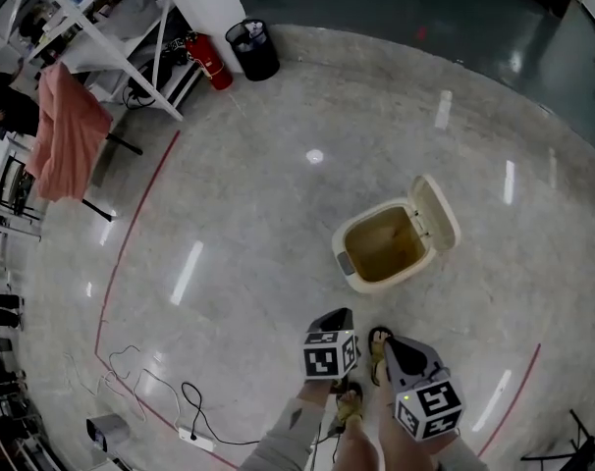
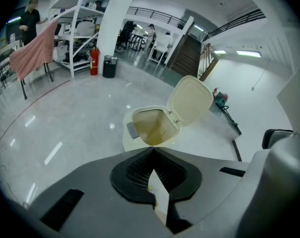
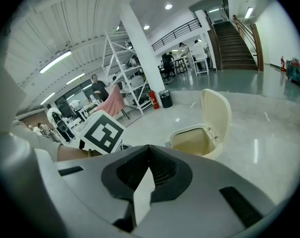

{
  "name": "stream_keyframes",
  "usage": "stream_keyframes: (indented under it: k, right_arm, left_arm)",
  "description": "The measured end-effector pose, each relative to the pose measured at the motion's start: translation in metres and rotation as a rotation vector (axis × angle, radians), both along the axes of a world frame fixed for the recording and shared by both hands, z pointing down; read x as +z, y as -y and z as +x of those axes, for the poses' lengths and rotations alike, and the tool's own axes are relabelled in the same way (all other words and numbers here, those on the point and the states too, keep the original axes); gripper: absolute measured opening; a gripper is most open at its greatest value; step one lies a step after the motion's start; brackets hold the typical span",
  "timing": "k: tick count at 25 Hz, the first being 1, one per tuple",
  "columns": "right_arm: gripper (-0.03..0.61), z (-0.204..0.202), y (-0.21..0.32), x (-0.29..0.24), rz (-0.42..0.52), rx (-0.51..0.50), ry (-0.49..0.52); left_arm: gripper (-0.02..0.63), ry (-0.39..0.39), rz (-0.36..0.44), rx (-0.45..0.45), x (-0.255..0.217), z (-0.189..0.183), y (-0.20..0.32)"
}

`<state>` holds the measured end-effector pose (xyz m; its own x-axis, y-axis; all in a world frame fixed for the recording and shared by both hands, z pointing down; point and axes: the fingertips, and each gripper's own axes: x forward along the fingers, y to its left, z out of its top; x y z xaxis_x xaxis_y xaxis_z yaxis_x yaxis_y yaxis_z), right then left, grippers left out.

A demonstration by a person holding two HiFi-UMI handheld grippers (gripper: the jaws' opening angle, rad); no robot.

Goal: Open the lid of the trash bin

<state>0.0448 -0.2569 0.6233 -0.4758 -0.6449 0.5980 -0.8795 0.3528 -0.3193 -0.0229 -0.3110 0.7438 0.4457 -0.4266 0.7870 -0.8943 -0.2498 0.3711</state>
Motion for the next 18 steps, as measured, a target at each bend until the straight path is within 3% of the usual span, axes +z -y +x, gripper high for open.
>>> stream_keyframes:
  k: [11,18]
  right_arm:
    - [0.003,-0.008,-0.097,-0.082,0.067,-0.081,-0.087]
    - [0.003,-0.024,-0.141,-0.151,0.12,-0.081,-0.064]
  left_arm:
    - [0.002,-0.064,0.089,0.048,-0.139,-0.007,-0.111]
    - [0.002,-0.135,0.171,0.092,-0.231,0.001,-0.173]
